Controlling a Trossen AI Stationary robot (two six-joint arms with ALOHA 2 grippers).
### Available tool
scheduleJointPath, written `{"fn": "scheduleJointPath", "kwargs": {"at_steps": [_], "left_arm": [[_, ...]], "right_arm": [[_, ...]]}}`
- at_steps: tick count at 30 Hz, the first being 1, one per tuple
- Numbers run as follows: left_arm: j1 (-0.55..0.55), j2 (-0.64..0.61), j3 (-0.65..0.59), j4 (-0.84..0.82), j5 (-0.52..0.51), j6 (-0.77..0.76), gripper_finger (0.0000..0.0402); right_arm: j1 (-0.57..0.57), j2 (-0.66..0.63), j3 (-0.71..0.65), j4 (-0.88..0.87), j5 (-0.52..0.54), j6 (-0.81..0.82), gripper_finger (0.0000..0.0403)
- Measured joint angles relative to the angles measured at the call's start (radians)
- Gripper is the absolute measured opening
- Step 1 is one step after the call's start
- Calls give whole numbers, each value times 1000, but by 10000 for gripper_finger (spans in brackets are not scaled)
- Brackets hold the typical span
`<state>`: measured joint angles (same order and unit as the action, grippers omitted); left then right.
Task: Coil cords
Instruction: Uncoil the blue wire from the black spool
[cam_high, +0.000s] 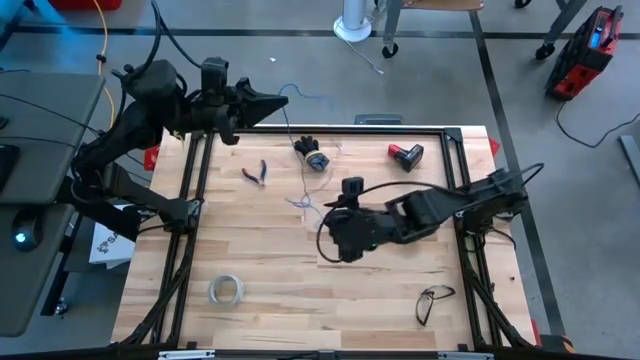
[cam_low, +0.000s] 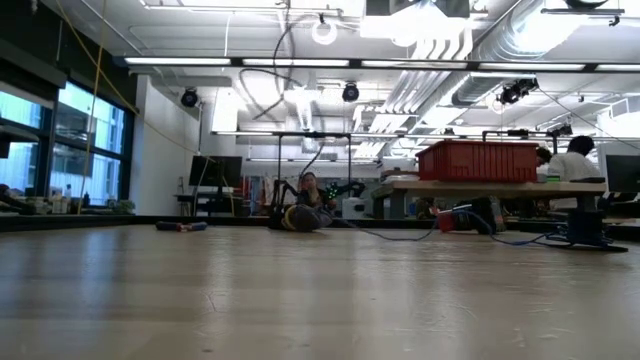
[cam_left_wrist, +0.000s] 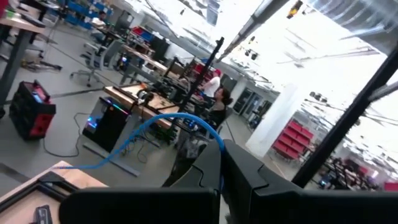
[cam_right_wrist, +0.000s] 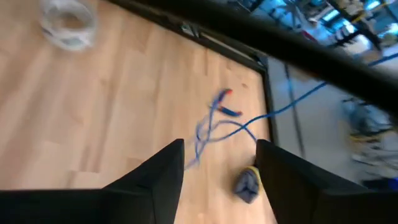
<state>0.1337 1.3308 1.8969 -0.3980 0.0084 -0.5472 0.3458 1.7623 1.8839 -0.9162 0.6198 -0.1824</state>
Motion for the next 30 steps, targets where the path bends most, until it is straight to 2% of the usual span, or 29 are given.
{"fn": "scheduleJointPath", "kwargs": {"at_steps": [9,16,25,30], "left_arm": [[-4,0,0,0,10,-21,0],[-4,0,0,0,14,-29,0],[-4,0,-1,0,18,-43,0],[-4,0,-1,-3,18,-37,0]], "right_arm": [[-42,7,0,8,84,-119,184],[-72,19,0,15,61,-268,184],[-82,38,0,-48,33,-314,184],[-58,16,0,-9,58,-316,184]]}}
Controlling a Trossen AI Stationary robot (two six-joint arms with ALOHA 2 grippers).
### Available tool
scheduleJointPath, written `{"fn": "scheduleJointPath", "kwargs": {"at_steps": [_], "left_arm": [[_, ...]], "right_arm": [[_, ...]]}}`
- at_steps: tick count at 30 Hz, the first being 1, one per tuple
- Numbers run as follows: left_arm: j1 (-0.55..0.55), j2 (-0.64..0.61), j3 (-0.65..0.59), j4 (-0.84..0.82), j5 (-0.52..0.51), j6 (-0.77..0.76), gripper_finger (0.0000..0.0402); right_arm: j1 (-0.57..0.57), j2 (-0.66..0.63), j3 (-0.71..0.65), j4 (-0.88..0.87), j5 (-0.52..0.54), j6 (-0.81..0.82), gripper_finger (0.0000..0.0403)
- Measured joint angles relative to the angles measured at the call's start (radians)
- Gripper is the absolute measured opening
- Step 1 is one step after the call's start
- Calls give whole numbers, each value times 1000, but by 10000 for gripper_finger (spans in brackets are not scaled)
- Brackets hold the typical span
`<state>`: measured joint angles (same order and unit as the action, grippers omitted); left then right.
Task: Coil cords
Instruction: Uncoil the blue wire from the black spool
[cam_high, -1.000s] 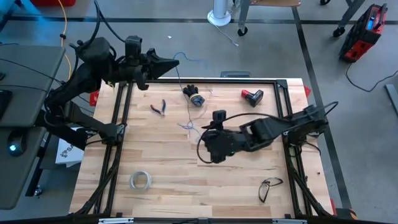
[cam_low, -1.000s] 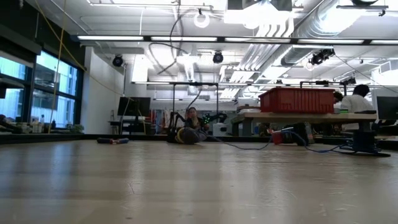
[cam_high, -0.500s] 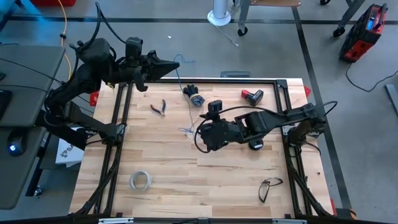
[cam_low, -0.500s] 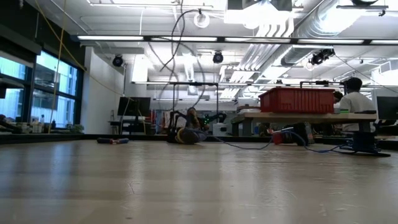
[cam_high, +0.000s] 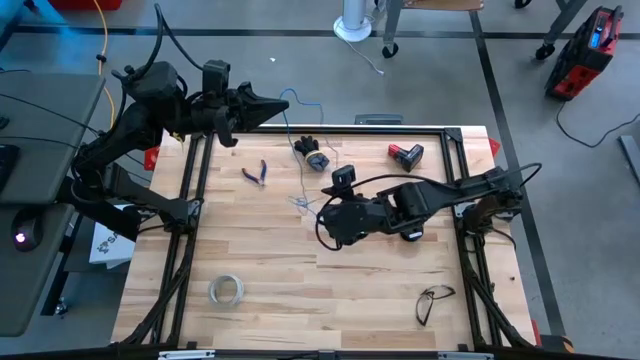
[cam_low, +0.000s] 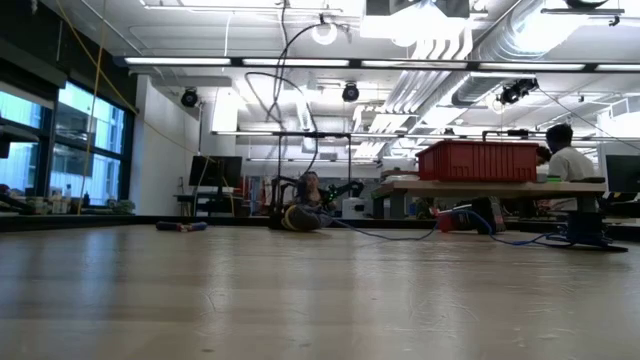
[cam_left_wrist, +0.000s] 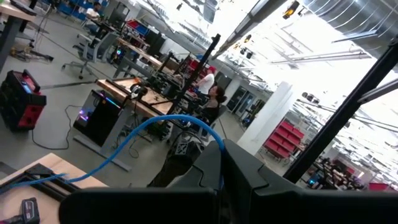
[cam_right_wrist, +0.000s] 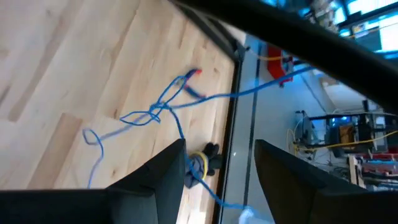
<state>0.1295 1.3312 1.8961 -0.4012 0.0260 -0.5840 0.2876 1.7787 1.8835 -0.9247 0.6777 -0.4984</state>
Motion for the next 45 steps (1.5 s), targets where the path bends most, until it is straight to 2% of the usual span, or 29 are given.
{"fn": "scheduleJointPath", "kwargs": {"at_steps": [2,4,5,8,11,16,18,25,29,32,35,38,42,45], "left_arm": [[0,0,0,-2,0,0,0],[0,0,0,-2,-1,1,0],[0,0,0,-1,-5,1,0],[0,0,0,4,-10,10,0],[0,0,0,4,-9,12,0],[0,0,0,3,-8,20,0],[0,-2,0,1,-4,30,0],[0,-16,-1,-29,-1,70,0],[0,-16,-1,-24,3,75,0],[0,-16,-1,-20,16,83,0],[0,-16,-1,-21,35,89,0],[0,-16,-1,-21,48,89,0],[0,-17,-1,-21,48,89,0],[0,-16,-1,-21,49,88,0]], "right_arm": [[6,-13,0,16,-11,9,183],[8,-19,0,9,-73,92,181],[3,-20,0,5,-123,176,180],[-34,-20,0,14,-240,557,173],[-77,-19,0,40,-286,875,169],[-115,-24,0,20,-264,1113,167],[-112,-34,0,-20,-254,1154,167],[-54,-88,0,-257,-82,1382,167],[-46,-89,-12,-323,-53,1561,167],[-54,-103,-109,-221,-56,1682,167],[-54,-143,-284,-82,-75,1824,167],[-55,-227,-503,231,-84,1914,167],[-89,-314,-724,766,-132,1835,167],[-122,-316,-797,912,-120,1865,167]]}}
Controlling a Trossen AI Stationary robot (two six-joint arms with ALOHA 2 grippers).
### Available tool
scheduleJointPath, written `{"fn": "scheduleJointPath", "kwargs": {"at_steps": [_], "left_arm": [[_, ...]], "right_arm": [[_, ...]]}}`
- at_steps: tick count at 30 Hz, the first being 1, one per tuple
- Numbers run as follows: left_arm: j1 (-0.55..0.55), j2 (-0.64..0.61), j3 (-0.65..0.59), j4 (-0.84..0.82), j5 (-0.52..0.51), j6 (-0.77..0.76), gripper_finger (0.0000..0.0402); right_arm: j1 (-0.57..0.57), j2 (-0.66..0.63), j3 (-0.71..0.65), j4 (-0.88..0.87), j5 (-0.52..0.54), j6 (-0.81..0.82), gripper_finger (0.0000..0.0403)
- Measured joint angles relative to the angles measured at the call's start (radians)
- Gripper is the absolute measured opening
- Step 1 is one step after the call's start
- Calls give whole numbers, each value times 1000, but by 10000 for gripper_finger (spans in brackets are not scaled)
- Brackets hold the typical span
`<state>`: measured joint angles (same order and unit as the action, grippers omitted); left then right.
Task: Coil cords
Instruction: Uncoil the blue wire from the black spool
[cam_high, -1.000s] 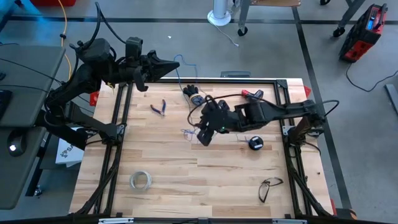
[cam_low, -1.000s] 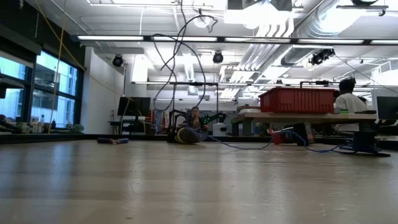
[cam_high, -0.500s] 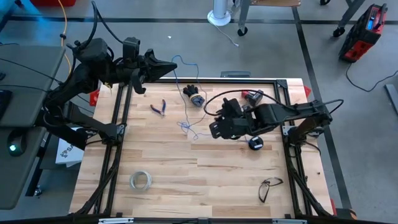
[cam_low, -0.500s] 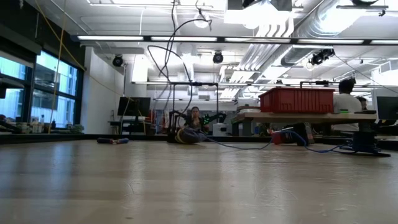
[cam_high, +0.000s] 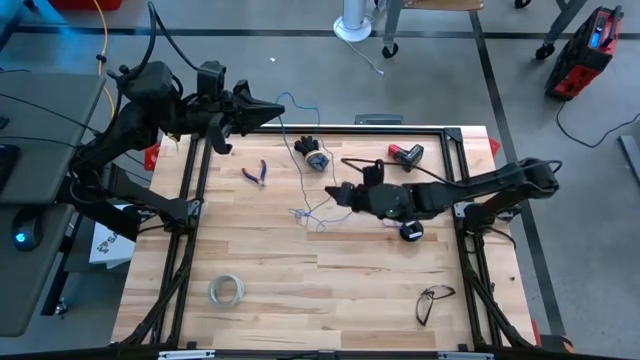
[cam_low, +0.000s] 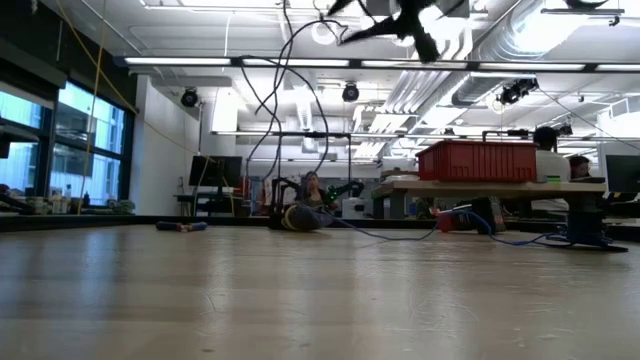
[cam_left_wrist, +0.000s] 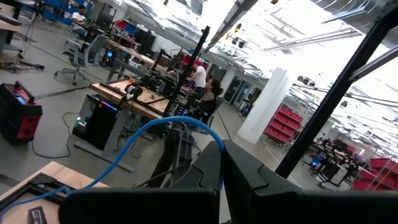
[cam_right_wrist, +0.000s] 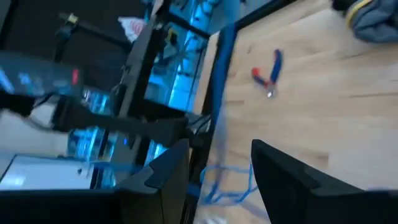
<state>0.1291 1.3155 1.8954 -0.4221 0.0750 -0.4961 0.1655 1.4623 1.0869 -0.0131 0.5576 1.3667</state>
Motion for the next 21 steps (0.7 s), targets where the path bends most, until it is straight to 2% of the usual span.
{"fn": "scheduleJointPath", "kwargs": {"at_steps": [8,11,14,18,21], "left_arm": [[0,1,0,1,-7,-8,0],[0,1,0,0,-35,5,0],[9,1,0,0,-62,24,0],[35,1,0,-24,-65,39,0],[75,-28,0,-132,-94,90,0]], "right_arm": [[-31,10,-23,18,-37,46,160],[-28,2,-23,13,-39,42,111],[-20,-1,-23,14,-39,10,24],[-15,-16,-23,45,-63,-20,4],[5,-80,-23,-12,-59,-53,2]]}}
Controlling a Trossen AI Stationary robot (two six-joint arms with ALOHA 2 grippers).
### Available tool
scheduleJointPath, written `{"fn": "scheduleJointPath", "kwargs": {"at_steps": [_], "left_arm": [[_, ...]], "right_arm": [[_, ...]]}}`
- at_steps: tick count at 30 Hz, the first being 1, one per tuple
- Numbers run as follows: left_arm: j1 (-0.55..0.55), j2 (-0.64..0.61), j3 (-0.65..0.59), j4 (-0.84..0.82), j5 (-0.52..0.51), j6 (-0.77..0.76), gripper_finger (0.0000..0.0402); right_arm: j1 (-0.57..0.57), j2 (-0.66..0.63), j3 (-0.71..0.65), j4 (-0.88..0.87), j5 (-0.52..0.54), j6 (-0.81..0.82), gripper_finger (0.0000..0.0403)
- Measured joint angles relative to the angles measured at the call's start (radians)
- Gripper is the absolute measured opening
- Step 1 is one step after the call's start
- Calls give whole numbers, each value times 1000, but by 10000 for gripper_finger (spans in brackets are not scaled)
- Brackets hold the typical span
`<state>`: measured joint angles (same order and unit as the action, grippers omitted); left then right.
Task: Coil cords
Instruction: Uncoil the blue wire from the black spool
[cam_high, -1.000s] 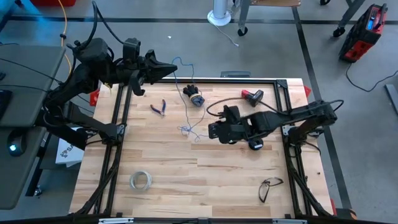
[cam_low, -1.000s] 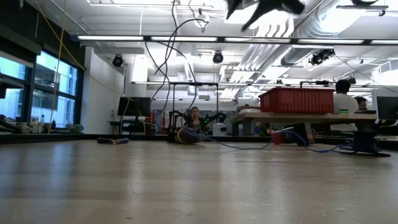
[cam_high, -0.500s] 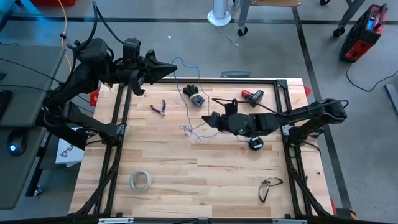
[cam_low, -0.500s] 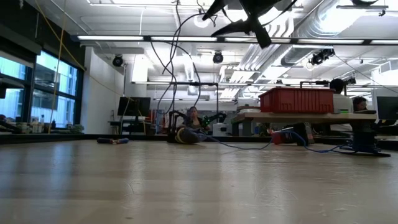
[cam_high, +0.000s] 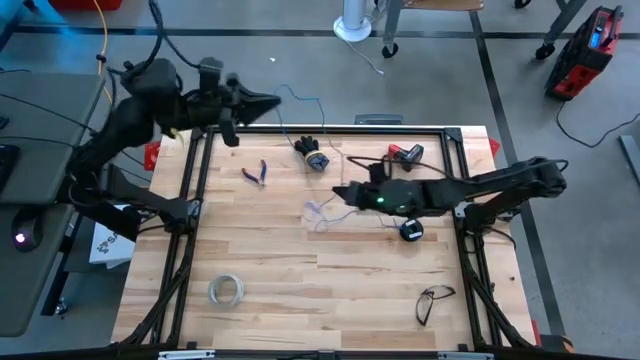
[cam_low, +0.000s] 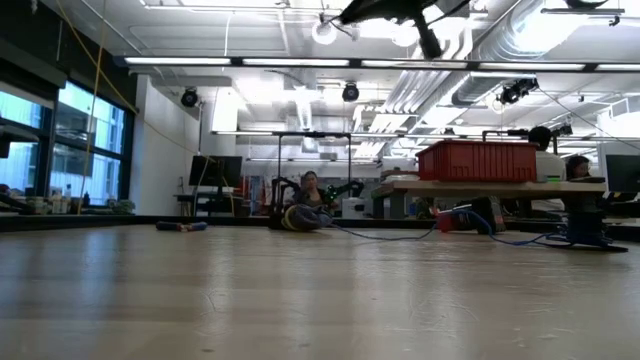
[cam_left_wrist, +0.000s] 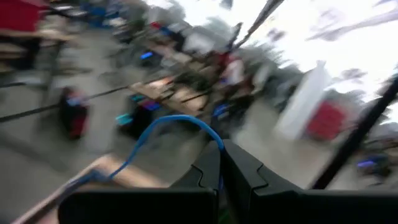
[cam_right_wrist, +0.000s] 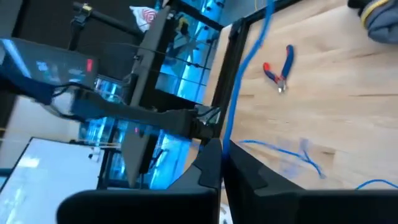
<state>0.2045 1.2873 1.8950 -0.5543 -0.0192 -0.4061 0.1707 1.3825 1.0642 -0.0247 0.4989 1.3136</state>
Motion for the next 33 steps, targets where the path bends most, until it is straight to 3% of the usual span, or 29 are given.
{"fn": "scheduleJointPath", "kwargs": {"at_steps": [6,11,18,21,27,31,33], "left_arm": [[84,-131,3,-218,-204,102,0],[104,-203,2,-342,-204,62,0],[104,-282,0,-460,-269,75,0],[102,-311,0,-502,-251,124,0],[102,-346,1,-734,-139,217,0],[103,-295,-10,-997,-95,196,0],[103,-257,-23,-1016,-49,192,0]], "right_arm": [[66,-194,1,-246,20,-48,1],[81,-341,1,-376,34,-67,1],[81,-496,1,-508,-47,-133,0],[84,-544,1,-538,-50,-136,0],[87,-603,1,-441,73,-257,0],[71,-599,1,-370,81,-314,0],[69,-590,1,-367,76,-326,0]]}}
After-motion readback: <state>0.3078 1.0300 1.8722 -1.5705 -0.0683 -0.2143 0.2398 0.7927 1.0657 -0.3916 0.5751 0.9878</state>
